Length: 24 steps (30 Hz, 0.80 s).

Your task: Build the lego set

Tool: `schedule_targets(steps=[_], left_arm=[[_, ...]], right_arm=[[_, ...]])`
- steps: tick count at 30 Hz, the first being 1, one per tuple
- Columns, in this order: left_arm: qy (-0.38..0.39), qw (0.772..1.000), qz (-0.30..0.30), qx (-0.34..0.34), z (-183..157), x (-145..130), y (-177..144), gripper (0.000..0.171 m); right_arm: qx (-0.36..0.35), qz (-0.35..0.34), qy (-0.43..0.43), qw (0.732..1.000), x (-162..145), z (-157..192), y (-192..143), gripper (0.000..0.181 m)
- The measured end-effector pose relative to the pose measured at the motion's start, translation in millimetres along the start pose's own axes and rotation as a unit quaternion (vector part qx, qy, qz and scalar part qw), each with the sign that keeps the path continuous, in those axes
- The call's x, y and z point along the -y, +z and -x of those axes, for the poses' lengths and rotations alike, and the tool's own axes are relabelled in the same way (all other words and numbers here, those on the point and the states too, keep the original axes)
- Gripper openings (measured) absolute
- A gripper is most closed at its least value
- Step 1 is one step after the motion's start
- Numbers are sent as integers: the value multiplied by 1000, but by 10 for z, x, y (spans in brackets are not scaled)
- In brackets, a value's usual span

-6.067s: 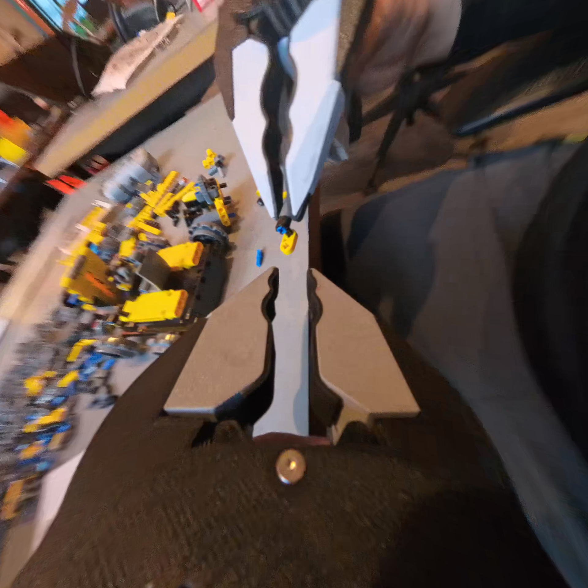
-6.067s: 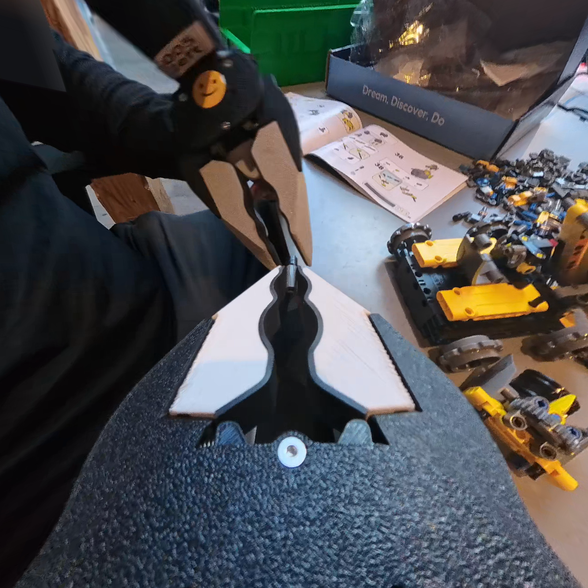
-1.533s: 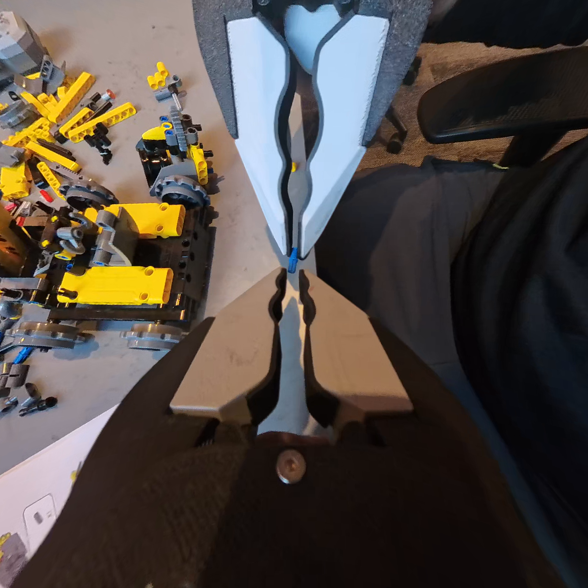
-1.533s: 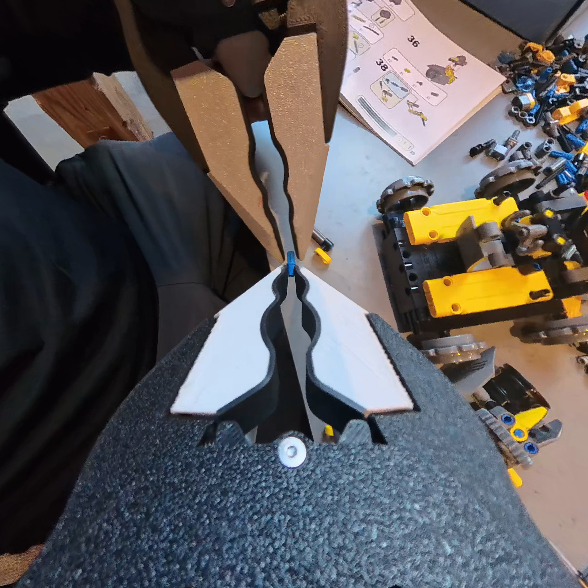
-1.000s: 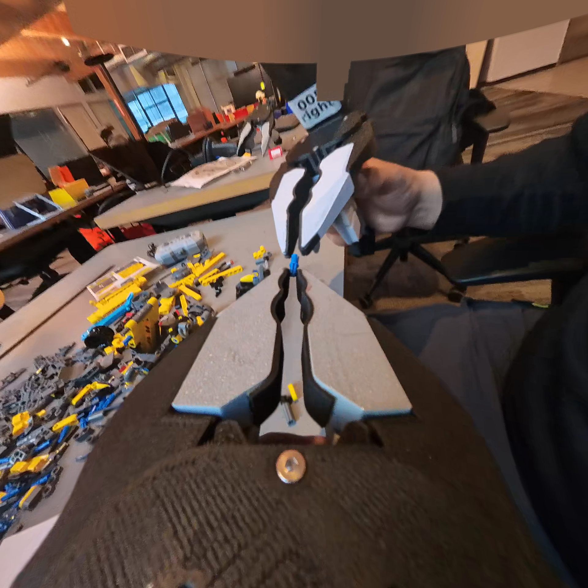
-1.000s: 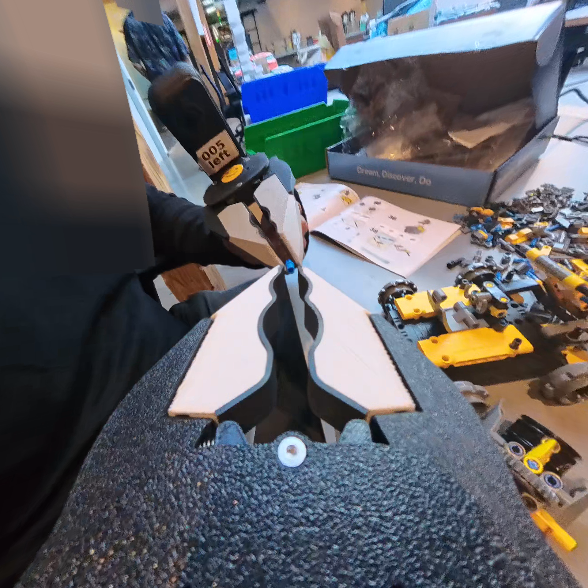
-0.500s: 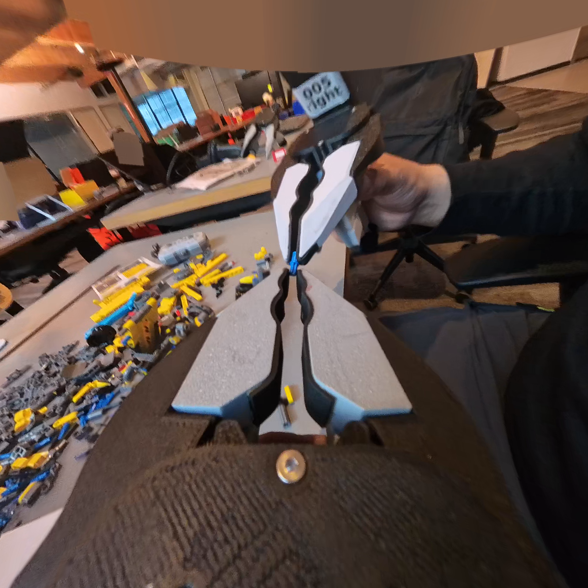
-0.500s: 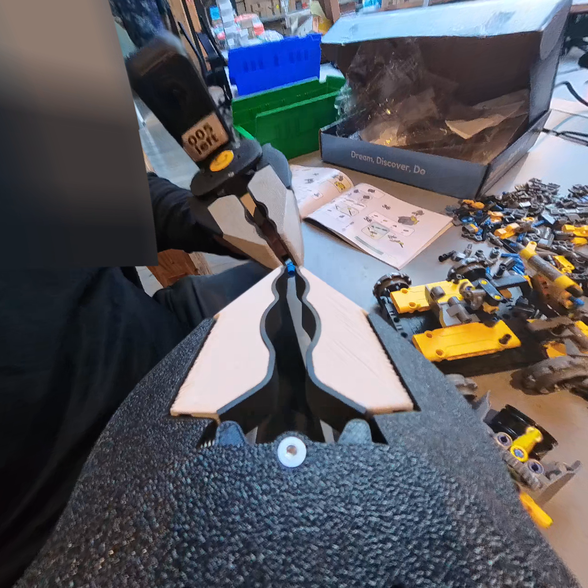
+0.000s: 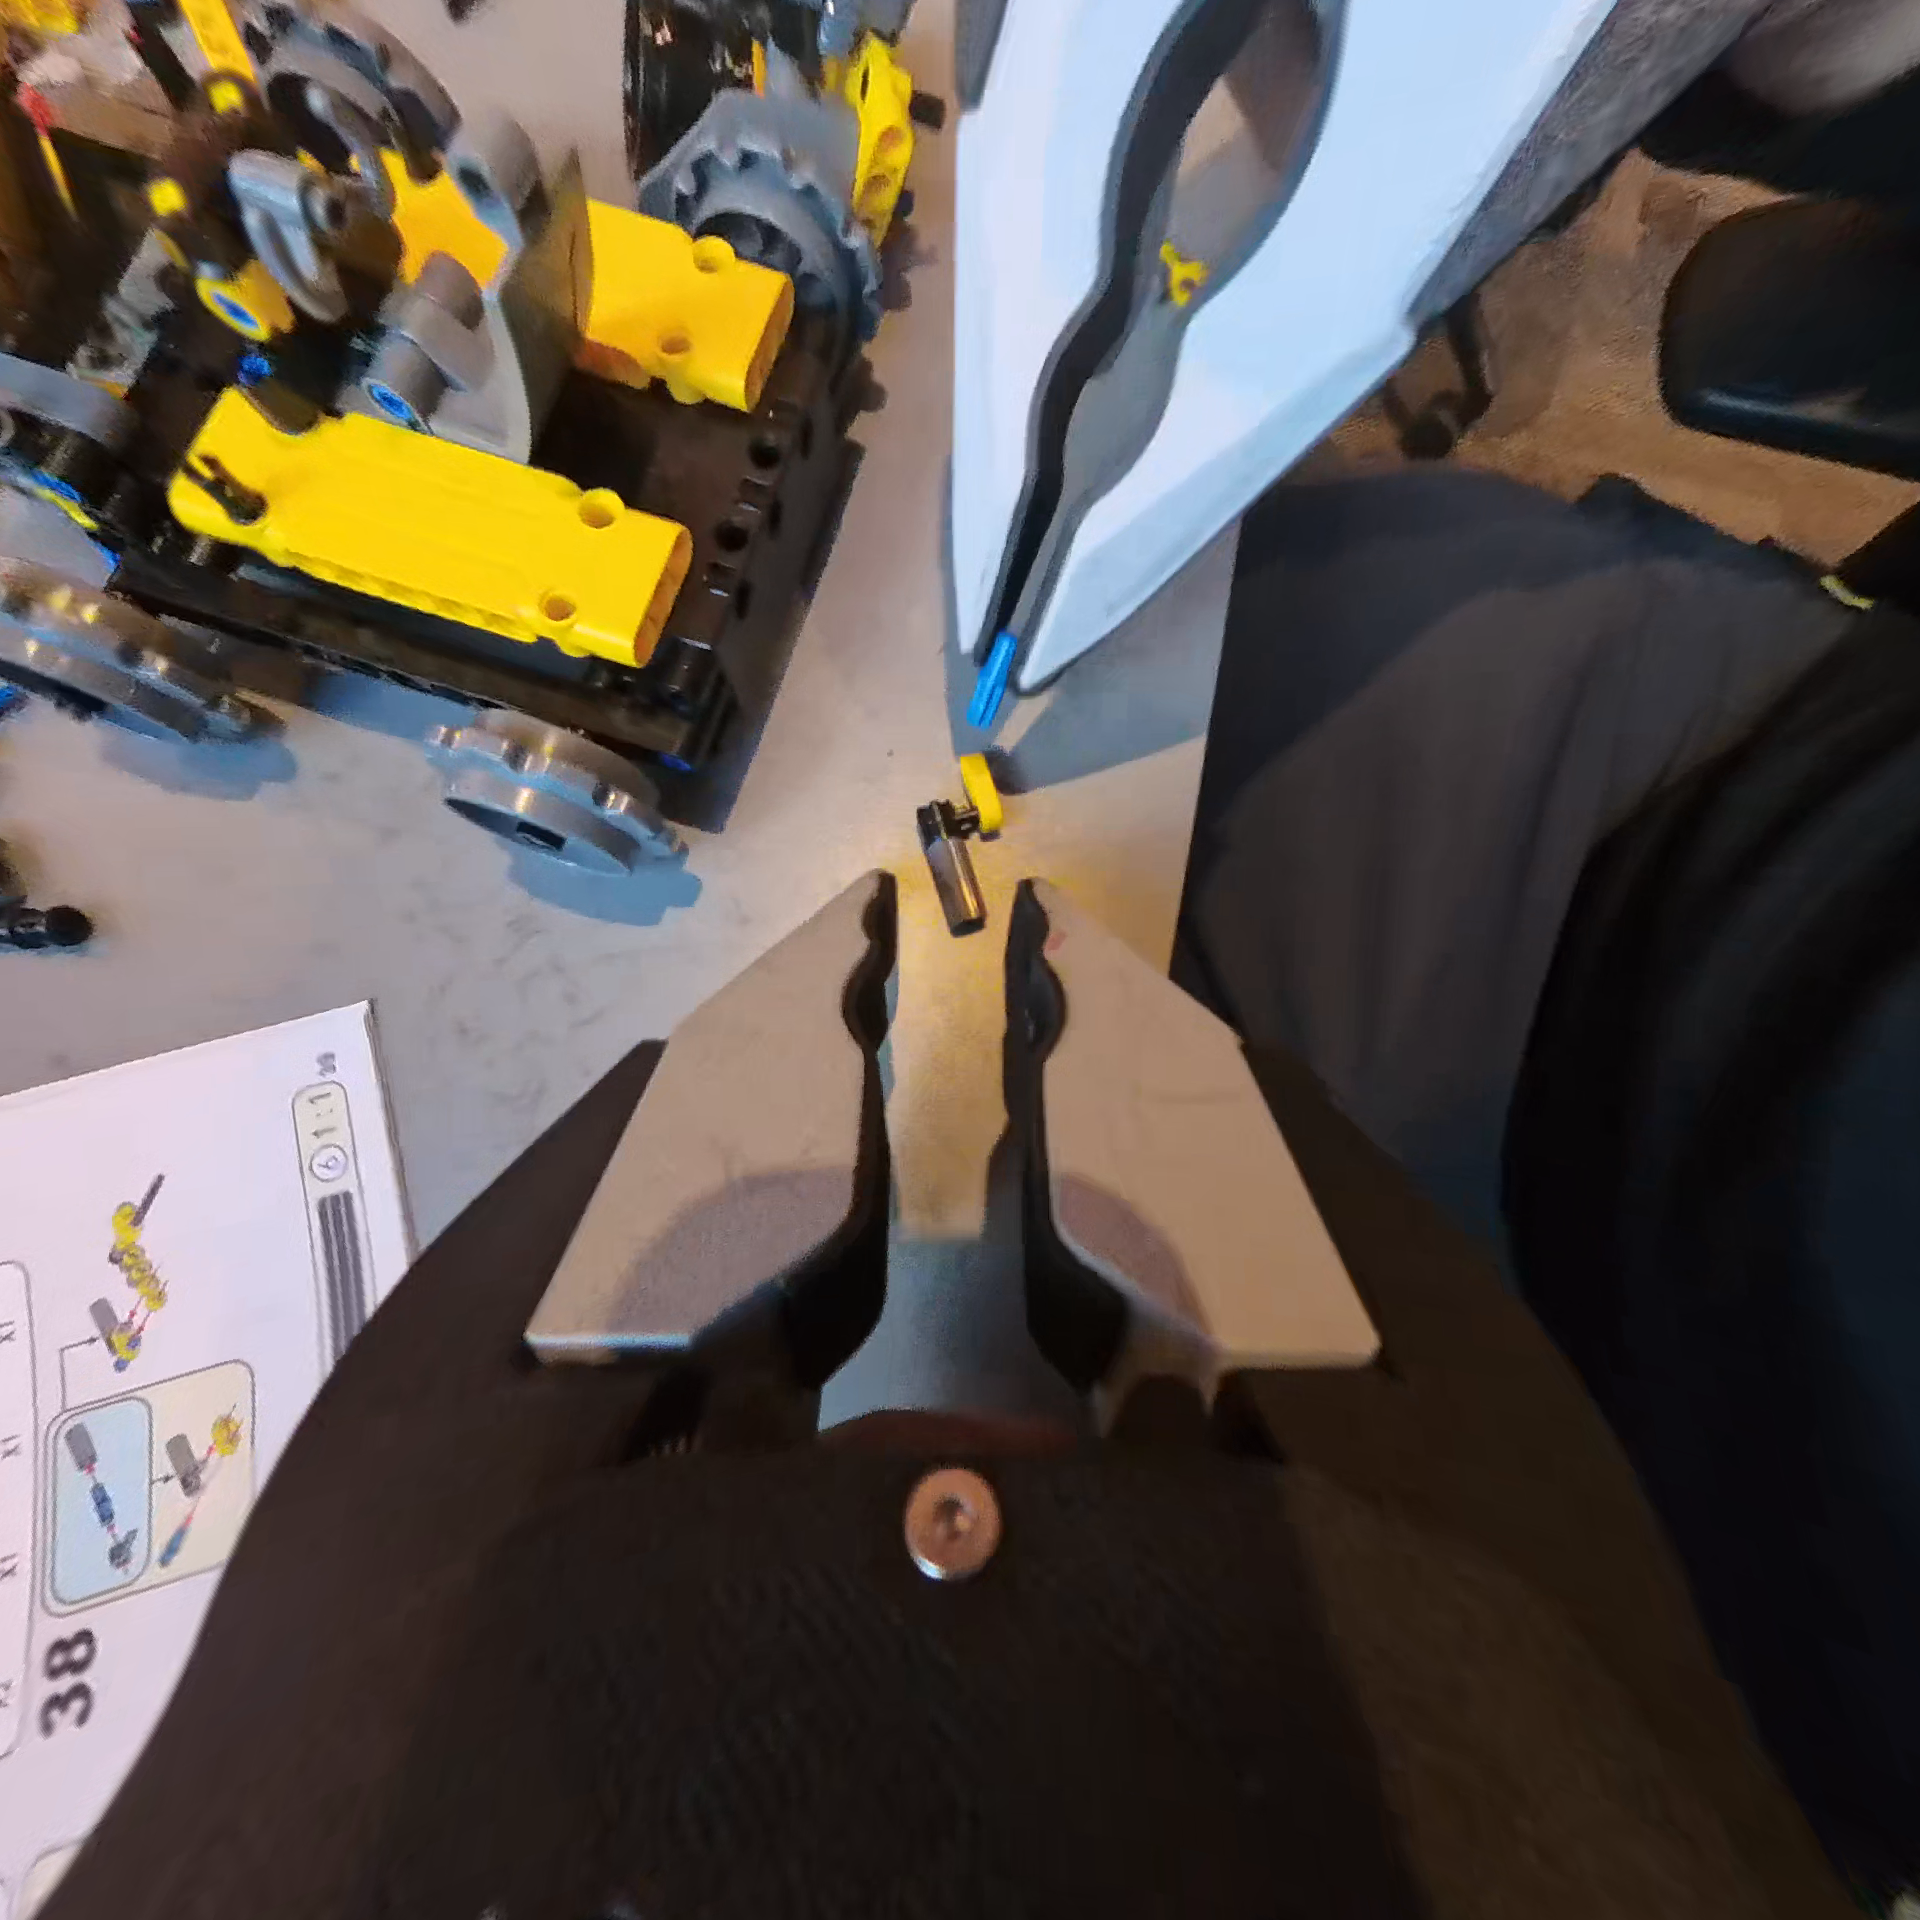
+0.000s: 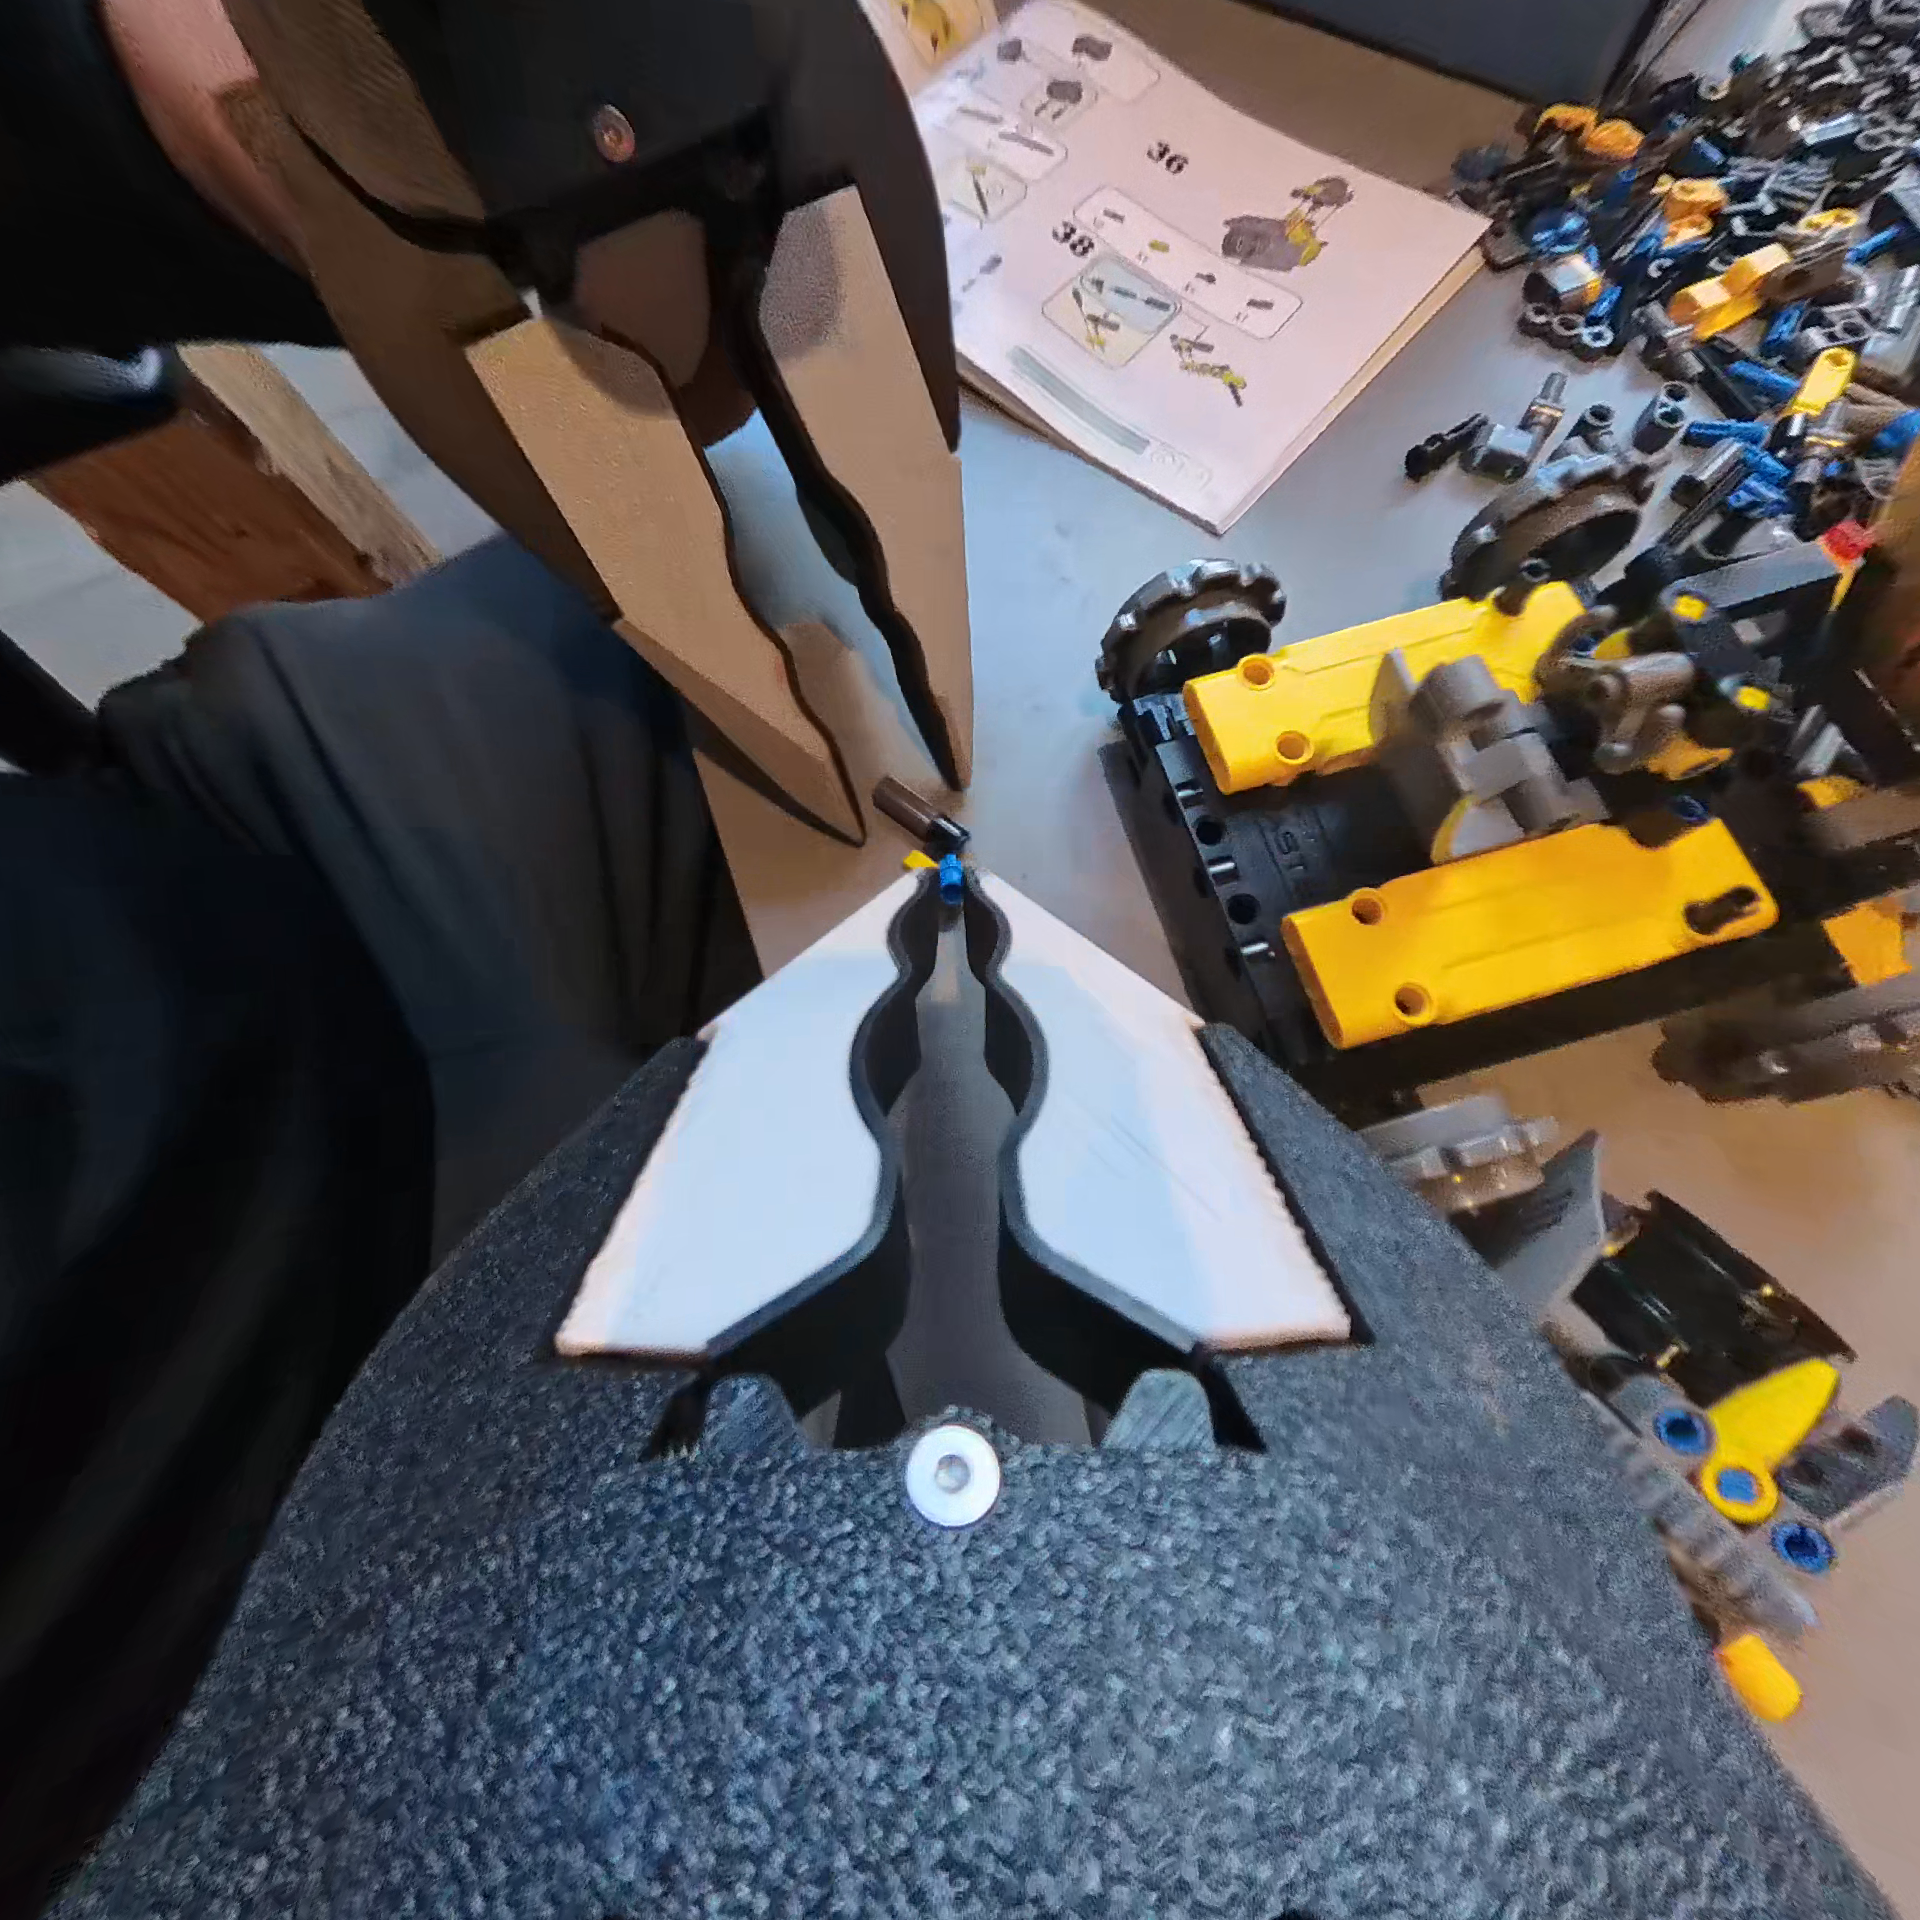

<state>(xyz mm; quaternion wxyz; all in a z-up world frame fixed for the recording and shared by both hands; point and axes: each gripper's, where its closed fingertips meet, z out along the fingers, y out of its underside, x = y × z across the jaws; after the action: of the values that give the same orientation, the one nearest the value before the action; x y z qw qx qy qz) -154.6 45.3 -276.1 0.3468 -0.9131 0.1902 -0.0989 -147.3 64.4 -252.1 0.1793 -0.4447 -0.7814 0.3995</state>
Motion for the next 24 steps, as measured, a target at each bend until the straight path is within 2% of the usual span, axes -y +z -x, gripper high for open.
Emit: schedule_targets(steps=[3, 6, 8, 10, 13, 18, 20, 24], left_arm=[[34, 999, 13, 11, -11, 6, 20, 6], [107, 993, 26, 53, 32, 22, 28, 6], [177, 978, 35, 106, 93, 28, 20, 5], [270, 947, 37, 169, 146, 60, -3, 5], [397, 883, 27, 250, 128, 123, -41, 6], [506, 804, 13, 312, 32, 140, -70, 6], [519, 792, 20, 322, 31, 111, -58, 6], [529, 783, 20, 327, 13, 84, -48, 6]], right_arm=[[5, 14, -8, 1000, -48, 9, 51, 4], [11, 5, -12, 1000, -43, 37, 18, 4], [9, 0, -18, 1000, -43, 48, -14, 4], [8, 7, -24, 1000, -77, 66, -26, 4], [-1, 19, -37, 999, -124, 89, -10, 4], [-23, 18, -63, 998, -72, 86, 20, 4], [-21, 30, -67, 997, -96, 100, 50, 4], [-23, 41, -79, 996, -113, 120, 95, 4]])
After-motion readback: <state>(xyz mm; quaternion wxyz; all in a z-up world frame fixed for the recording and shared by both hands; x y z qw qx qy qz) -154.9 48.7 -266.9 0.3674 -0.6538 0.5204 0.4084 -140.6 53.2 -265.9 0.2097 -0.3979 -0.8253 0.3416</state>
